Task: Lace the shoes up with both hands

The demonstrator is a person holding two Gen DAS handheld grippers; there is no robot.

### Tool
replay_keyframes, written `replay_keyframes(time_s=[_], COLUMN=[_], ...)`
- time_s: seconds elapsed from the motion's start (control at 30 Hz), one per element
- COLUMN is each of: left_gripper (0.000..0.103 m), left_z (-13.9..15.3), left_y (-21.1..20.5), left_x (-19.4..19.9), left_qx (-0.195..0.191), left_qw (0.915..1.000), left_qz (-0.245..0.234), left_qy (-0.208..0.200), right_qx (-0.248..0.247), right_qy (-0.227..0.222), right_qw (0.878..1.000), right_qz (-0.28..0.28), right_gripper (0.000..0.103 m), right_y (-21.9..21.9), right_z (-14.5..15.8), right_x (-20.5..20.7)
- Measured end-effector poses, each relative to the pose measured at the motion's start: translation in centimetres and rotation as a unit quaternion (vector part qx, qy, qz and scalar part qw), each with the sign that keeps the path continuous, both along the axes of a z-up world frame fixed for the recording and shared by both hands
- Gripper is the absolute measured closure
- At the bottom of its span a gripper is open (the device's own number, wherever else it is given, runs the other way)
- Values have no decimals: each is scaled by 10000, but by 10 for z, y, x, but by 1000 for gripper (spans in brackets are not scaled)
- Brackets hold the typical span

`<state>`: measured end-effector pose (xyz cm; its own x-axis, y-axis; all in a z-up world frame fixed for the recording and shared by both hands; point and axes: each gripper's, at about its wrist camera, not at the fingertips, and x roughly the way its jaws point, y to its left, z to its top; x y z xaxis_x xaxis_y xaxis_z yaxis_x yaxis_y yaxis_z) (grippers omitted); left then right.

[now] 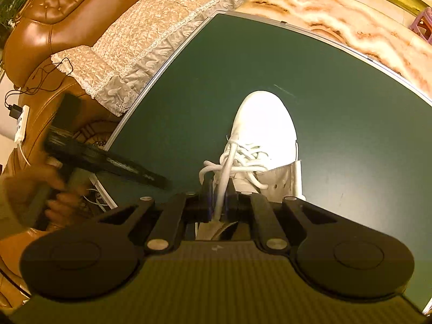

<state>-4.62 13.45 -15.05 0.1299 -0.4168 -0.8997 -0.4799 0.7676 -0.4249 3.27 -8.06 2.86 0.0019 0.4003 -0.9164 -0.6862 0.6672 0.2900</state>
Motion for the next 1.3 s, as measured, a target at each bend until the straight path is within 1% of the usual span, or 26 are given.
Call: replay_keyframes(time_s=[0.03, 0.07, 0.17, 0.27, 0.37, 0.4, 0.43, 0.47, 0.5, 0.53, 0.63, 0.7, 0.73, 0.8, 0.83, 0.9, 0.97, 1.0, 1.07, 1.1, 1.13, 1.17, 1.2, 1.23, 1.27, 1.3], left_gripper=[64, 64, 64, 64, 65, 67, 77, 93, 102, 102, 102, 102, 102, 101, 101, 100, 99, 98, 98, 98, 94, 93, 93, 93, 93, 93], left_z=[-5, -9, -17, -18, -16, -15, -13, -11, -10, -7, 16, 40, 52, 68, 71, 66, 57, 51, 40, 34, 33, 33, 35, 40, 47, 52], left_y=[-13, -21, -37, -46, -56, -58, -60, -62, -62, -59, -39, -16, -5, 9, 13, 18, 13, 8, 3, 2, 4, 8, 11, 12, 5, -8], left_x=[11, 17, 30, 37, 43, 44, 45, 47, 47, 47, 51, 54, 56, 61, 65, 71, 69, 67, 45, 37, 32, 26, 21, 18, 17, 19], left_qx=[94, 137, 328, 318, 475, 570, 691, 814, 954, 1048, 1591, 1810, 1907, 2067, 2137, 2094, 1880, 1800, 1792, 1792, 1800, 1786, 1745, 1643, 1548, 1585], left_qw=[9996, 9993, 9983, 9983, 9965, 9956, 9945, 9933, 9918, 9911, 9850, 9790, 9737, 9625, 9593, 9628, 9693, 9718, 9732, 9740, 9752, 9772, 9793, 9816, 9816, 9746], left_qz=[-273, -352, -461, -472, -660, -719, -765, -809, -836, -813, -599, -215, -53, 18, -92, -360, -709, -976, -1290, -1341, -1275, -1147, -1028, -961, -1041, -1390], left_qy=[46, 71, 138, 149, 173, 171, 160, 149, 125, 75, -287, -914, -1249, -1755, -1846, -1667, -1417, -1168, -636, -363, -174, -38, -18, -177, -415, -758], right_qx=[17, 36, 112, 198, 258, 280, 305, 324, 340, 359, 429, 479, 500, 513, 511, 509, 517, 527, 553, 566, 579, 594, 610, 627, 644, 657], right_qy=[2, 5, 21, 56, 86, 94, 103, 110, 114, 120, 139, 139, 131, 115, 116, 129, 155, 163, 181, 188, 193, 199, 207, 216, 223, 228], right_qw=[10000, 10000, 9999, 9996, 9994, 9993, 9991, 9991, 9990, 9989, 9984, 9981, 9980, 9979, 9979, 9979, 9979, 9978, 9977, 9976, 9975, 9974, 9973, 9971, 9970, 9969], right_qz=[-12, -23, -91, -170, -223, -239, -258, -266, -270, -282, -337, -372, -376, -373, -369, -366, -361, -358, -352, -347, -346, -348, -357, -368, -372, -369], right_gripper=[90, 90, 90, 90, 90, 90, 90, 90, 90, 90, 90, 90, 90, 90, 90, 90, 90, 90, 90, 90, 90, 90, 90, 90, 90, 90], right_y=[-1, -1, -4, -8, -10, -11, -12, -12, -13, -13, -16, -18, -18, -19, -19, -19, -20, -20, -20, -20, -21, -21, -22, -23, -23, -23], right_z=[0, 0, -2, -5, -7, -7, -8, -8, -9, -9, -11, -12, -12, -13, -13, -13, -14, -14, -15, -15, -16, -16, -16, -17, -17, -17], right_x=[0, 0, 1, 2, 4, 4, 4, 4, 5, 5, 5, 6, 6, 6, 6, 7, 8, 8, 9, 9, 9, 10, 10, 10, 11, 11])
